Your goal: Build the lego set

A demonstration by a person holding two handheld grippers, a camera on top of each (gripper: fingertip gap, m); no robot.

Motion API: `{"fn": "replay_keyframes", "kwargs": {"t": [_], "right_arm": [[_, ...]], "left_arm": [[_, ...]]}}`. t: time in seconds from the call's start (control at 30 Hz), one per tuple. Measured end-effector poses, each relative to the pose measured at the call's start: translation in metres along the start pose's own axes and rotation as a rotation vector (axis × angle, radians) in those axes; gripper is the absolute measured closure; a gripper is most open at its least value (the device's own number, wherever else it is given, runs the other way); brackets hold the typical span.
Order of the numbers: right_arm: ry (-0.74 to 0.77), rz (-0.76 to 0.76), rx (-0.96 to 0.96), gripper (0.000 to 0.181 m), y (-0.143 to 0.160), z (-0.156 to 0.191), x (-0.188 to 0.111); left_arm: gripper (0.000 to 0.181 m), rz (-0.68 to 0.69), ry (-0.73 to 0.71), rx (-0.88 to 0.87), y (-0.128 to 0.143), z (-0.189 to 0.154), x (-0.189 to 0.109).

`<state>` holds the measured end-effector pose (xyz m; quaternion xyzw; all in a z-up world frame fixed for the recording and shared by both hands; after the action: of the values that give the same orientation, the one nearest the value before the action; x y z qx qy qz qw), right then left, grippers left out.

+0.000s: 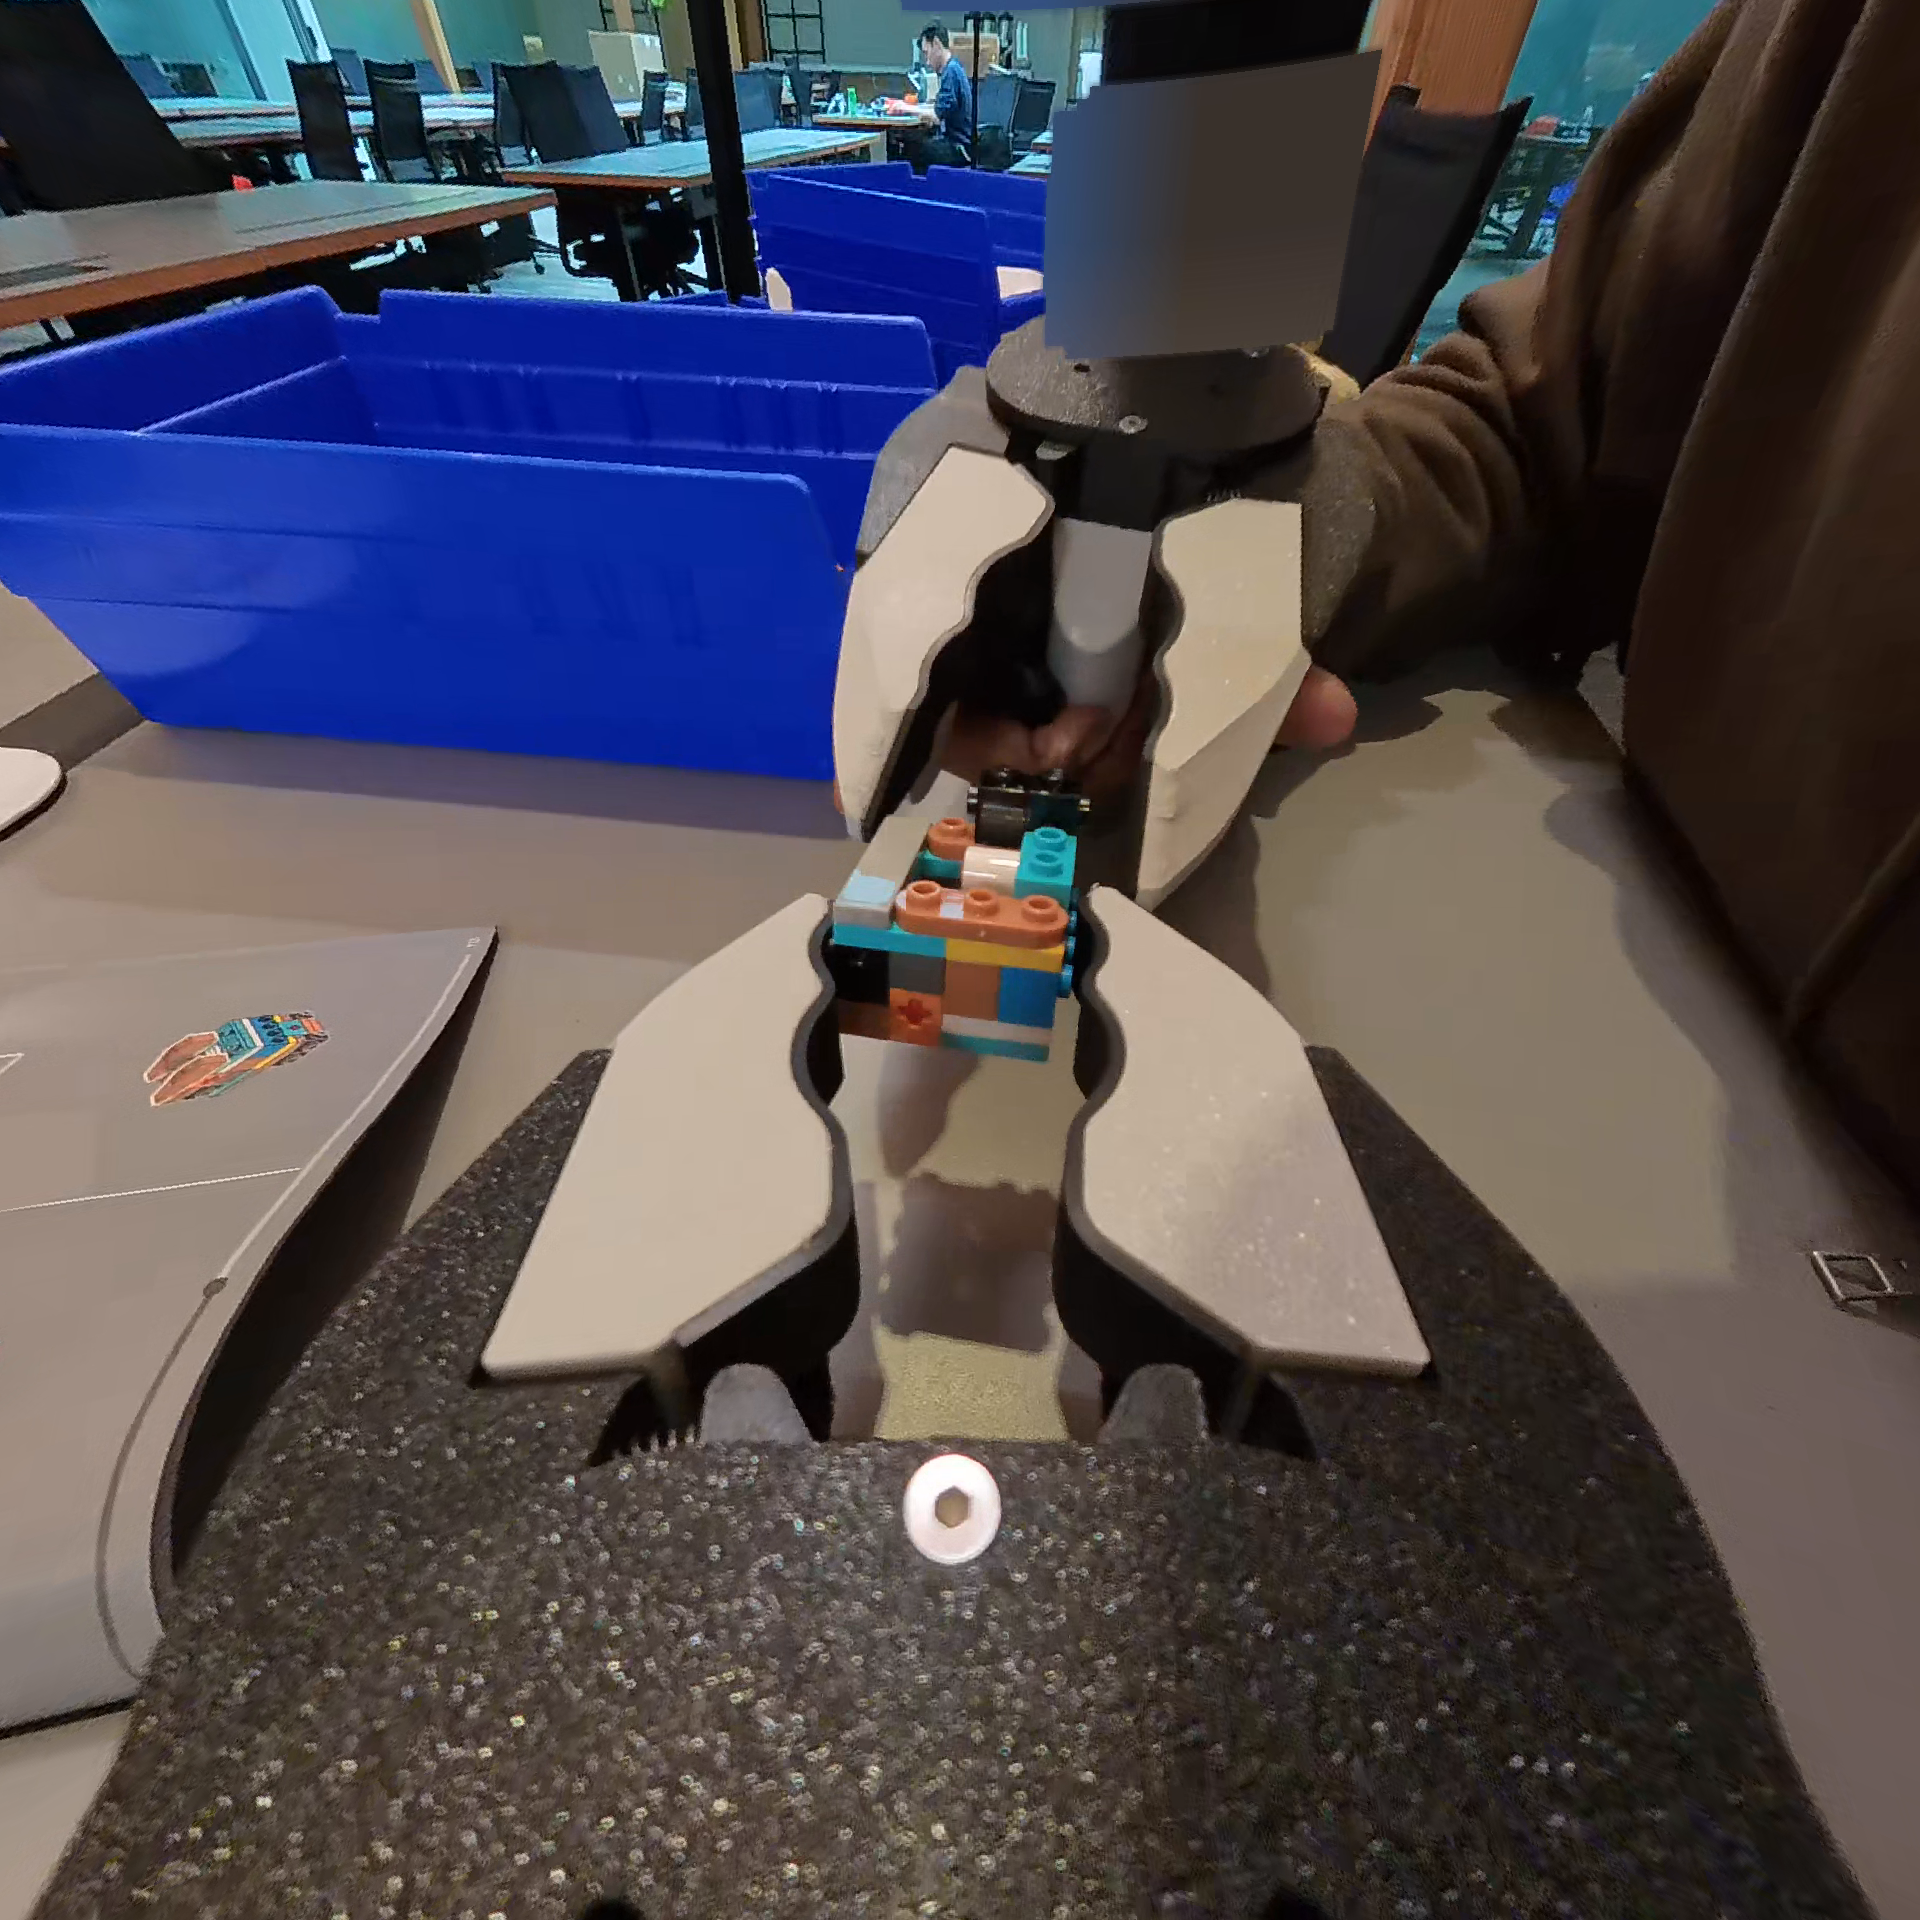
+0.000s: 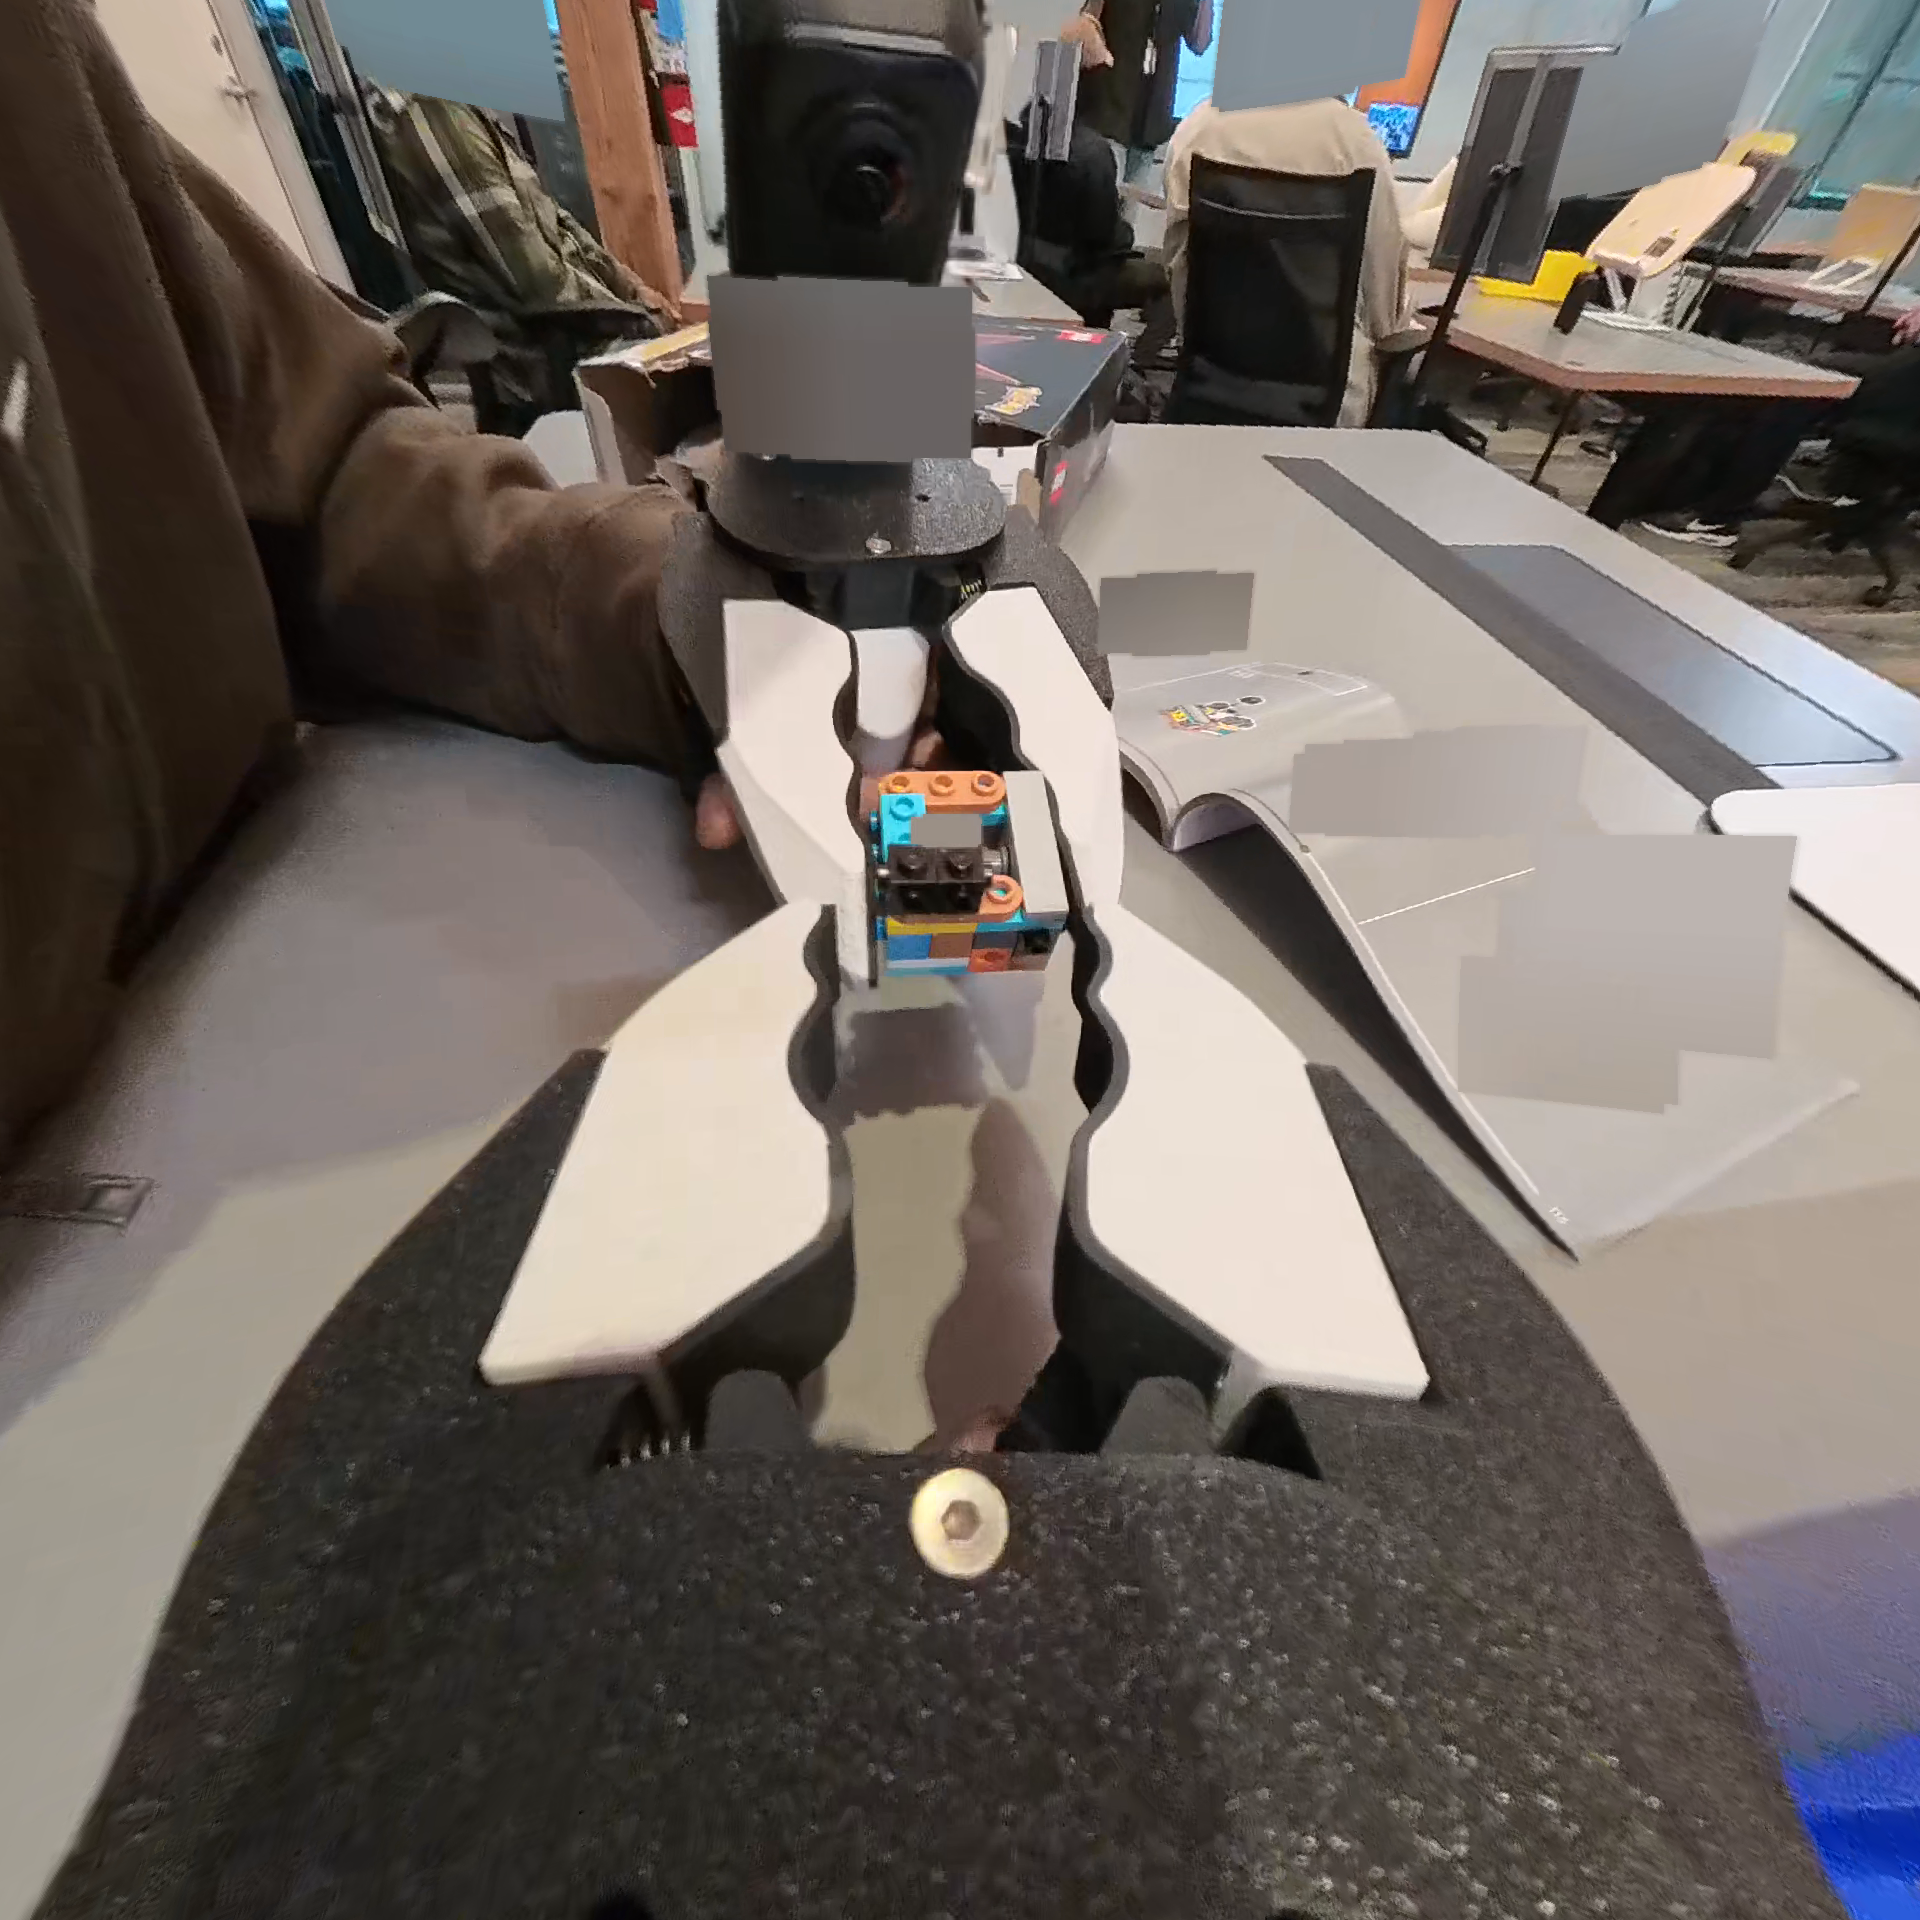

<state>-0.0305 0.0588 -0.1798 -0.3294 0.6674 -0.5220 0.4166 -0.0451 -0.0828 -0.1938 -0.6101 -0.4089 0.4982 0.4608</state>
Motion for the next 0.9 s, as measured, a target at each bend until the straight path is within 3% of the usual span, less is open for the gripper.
{"fn": "replay_keyframes", "kwargs": {"t": [0.03,0.6,0.9], "right_arm": [[-0.012,0.001,0.019,0.138,0.001,0.000,0.000],[-0.126,0.067,0.078,0.144,0.009,0.004,0.001],[-0.101,0.141,0.073,0.145,0.013,0.000,0.001]], "left_arm": [[0.139,0.001,0.004,0.002,0.000,0.000,0.000],[0.139,0.131,0.033,0.089,0.006,-0.010,0.009],[0.132,0.171,0.084,-0.005,0.008,-0.007,0.001]]}}
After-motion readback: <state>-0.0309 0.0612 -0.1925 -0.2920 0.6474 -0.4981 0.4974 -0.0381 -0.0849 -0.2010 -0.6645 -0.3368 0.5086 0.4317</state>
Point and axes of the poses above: each gripper's, where its closed fingertips meet, x out along the fingers, y out of its underside, z = x × y across the jaws, the point moved 8 cm from there along -x, back along the fingers, and after that the axes turned 14 degrees about y, right-handed, at the moved point
